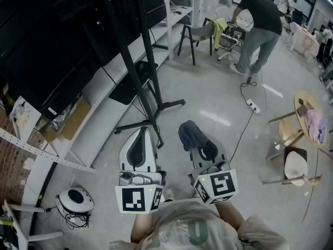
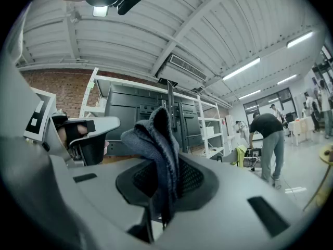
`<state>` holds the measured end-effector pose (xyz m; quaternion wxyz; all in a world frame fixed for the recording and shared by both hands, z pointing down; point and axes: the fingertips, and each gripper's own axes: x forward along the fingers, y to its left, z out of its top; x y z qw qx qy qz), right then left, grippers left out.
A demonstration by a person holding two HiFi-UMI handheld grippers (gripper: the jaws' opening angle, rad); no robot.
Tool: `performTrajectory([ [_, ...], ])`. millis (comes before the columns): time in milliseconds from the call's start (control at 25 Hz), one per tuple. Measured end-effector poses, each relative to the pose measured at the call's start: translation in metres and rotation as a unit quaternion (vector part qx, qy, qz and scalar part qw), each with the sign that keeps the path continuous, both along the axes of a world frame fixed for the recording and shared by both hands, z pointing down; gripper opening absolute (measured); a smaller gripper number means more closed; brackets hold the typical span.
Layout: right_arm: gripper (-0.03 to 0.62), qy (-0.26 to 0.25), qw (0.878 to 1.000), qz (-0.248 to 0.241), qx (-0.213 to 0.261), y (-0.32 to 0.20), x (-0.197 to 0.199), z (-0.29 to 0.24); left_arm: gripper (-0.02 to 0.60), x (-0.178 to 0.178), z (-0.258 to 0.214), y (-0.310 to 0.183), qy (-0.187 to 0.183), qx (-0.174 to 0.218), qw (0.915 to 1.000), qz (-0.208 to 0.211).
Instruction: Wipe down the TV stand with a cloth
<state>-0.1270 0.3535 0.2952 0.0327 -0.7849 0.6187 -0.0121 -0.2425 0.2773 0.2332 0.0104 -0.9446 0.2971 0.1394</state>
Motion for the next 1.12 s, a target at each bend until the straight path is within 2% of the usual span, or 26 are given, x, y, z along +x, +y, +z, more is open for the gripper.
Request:
performTrajectory([
  [320, 0.057, 0.010, 1.000, 0.008, -0.003, 0.014, 0.015, 0.002, 0.015, 0.007, 0.002, 0.005, -0.009, -0.005, 0.9999, -0.008],
  [800, 0.057, -0.012, 1.000, -0.015, -0.008, 0.073, 0.064, 0.026, 0.015, 0.055, 0.021, 0.053, -0.032, -0.012, 0.9991, -0.027],
  [960, 0.057, -0.045, 0.999, -0.007, -0.026, 0.089, 0.097, 0.053, 0.015, 0.066, 0.030, 0.061, -0.041, -0.011, 0.9981, -0.045],
  [1120, 0.058, -0.058, 0.998, -0.020, -0.023, 0.086, 0.107, 0.061, 0.015, 0.067, 0.032, 0.047, -0.039, -0.015, 0.9971, -0.063],
])
